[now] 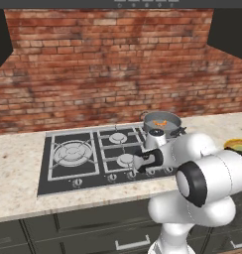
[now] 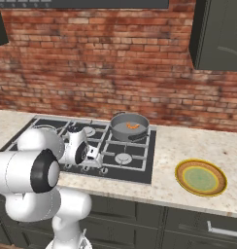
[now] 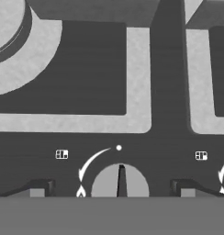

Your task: Retrieve the frozen meat and place it in the pot on a burner. Then turn the burner on.

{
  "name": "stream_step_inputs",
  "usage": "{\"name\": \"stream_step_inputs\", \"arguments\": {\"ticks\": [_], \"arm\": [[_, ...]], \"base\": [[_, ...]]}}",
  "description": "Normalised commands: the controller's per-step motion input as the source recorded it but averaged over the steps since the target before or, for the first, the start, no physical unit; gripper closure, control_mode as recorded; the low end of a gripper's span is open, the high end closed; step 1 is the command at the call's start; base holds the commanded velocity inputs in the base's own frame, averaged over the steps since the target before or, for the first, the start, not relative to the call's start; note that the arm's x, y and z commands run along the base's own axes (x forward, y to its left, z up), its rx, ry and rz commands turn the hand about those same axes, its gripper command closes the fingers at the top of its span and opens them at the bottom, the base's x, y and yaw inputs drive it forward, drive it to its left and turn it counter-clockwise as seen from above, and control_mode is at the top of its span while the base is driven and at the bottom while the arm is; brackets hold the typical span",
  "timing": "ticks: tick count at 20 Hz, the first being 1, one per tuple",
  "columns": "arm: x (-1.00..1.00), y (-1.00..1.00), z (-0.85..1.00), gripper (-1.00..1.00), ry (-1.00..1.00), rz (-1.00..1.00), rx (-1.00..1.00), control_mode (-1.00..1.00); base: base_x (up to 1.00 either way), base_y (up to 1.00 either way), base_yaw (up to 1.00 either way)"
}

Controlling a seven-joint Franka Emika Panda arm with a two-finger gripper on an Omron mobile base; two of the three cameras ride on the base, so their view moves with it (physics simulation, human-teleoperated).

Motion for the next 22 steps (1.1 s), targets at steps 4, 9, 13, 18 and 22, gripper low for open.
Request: {"name": "stream_step_inputs", "arguments": {"ticks": [4,9,13,18,22], "arm": [[-0.03,0.0,-0.27,-1.0,0.03,0.0,0.01,-1.0],[-0.03,0.0,-0.16,1.0,0.02,0.0,0.06,-1.0],[-0.03,0.0,-0.16,1.0,0.02,0.0,0.05,-1.0],[-0.03,0.0,-0.2,1.0,0.0,0.0,0.04,-1.0],[0.0,0.03,-0.5,1.0,0.01,0.0,-0.12,-1.0]], "base": [[0.0,0.0,0.0],[0.0,0.0,0.0],[0.0,0.0,0.0],[0.0,0.0,0.0],[0.0,0.0,0.0]]}}
